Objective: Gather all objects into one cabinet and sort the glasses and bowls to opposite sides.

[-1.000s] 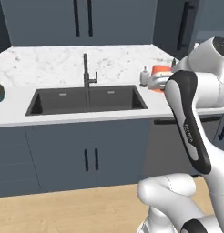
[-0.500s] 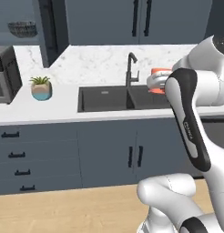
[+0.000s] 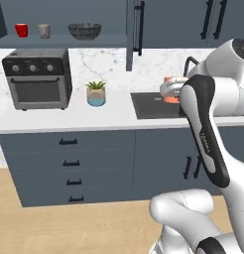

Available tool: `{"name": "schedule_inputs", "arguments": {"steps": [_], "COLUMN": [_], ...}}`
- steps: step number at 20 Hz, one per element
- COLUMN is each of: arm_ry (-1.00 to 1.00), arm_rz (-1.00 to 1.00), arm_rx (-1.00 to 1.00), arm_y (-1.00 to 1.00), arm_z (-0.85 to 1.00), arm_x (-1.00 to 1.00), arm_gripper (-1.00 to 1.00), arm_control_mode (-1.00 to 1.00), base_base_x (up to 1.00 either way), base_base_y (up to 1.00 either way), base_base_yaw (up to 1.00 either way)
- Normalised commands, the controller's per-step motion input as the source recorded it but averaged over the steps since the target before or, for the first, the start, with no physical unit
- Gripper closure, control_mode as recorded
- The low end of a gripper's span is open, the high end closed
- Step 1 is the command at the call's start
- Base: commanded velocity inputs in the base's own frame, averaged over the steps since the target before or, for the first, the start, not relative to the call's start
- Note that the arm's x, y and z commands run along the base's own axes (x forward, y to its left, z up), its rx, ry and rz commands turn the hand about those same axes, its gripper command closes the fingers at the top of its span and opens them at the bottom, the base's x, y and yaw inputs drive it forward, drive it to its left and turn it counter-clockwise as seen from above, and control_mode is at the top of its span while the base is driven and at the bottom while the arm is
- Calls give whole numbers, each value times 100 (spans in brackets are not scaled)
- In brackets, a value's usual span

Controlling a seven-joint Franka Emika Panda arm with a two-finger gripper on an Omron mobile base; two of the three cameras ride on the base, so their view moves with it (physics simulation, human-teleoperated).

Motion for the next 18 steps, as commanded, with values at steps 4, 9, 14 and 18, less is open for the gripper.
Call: {"name": "schedule_inputs", "arguments": {"steps": [4, 9, 14, 18], "arm_ry": [0, 0, 0, 0], "arm_rz": [0, 0, 0, 0], "arm_rx": [0, 0, 0, 0], "arm_y": [0, 0, 0, 0], "arm_z": [0, 0, 0, 0], "arm_x": [0, 0, 0, 0], "arm_gripper": [100, 100, 100, 100], "arm_control_mode": [100, 100, 100, 100], "base_base_x": [42, 77, 100, 98], "base_base_y": [100, 100, 80, 39], "base_base_yaw": [1, 0, 2, 10]}}
